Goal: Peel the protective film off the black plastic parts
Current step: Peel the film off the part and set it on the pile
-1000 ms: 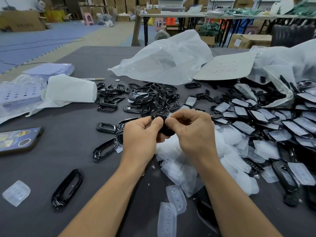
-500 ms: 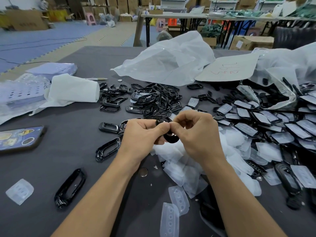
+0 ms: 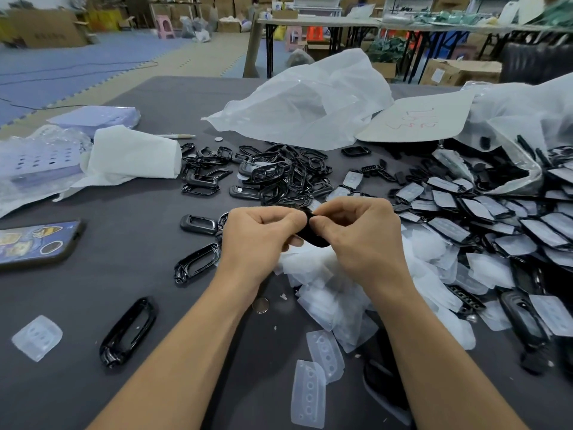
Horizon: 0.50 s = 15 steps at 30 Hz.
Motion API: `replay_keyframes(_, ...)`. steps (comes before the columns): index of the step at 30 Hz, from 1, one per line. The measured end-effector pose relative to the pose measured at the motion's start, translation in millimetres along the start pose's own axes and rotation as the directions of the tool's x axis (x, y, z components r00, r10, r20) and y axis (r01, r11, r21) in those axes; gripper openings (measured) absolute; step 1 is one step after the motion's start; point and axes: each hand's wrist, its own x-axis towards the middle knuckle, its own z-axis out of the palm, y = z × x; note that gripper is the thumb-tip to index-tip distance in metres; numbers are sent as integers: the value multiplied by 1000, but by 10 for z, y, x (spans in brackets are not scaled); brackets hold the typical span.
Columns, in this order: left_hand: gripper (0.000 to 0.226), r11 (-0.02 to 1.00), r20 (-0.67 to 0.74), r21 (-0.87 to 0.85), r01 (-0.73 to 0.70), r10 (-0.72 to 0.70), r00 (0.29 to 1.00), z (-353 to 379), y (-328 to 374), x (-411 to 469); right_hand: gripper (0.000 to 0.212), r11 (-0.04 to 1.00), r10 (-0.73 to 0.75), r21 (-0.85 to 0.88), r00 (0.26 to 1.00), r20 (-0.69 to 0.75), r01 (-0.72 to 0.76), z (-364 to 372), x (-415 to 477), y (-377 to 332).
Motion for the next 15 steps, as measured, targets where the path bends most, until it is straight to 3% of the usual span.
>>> replay_keyframes(4, 13, 978, -27, -141, 152, -157, 987, -11, 49, 24, 17, 964, 95, 238, 991, 93, -115, 13, 4, -35)
replay_keyframes(6, 11, 958, -50, -221, 181, -196, 979, 9, 63, 2, 15, 933, 143, 306, 975, 171, -190, 25, 9, -55)
replay_keyframes(8, 8, 950, -52, -253, 181, -201, 978, 24, 66, -14, 17, 919, 159, 337, 974, 162, -206, 37, 0, -58)
replay_keyframes(15, 4, 989, 15, -40, 146, -145, 989, -42, 60, 22, 19, 885, 134, 448, 991, 21, -129, -4, -19, -39)
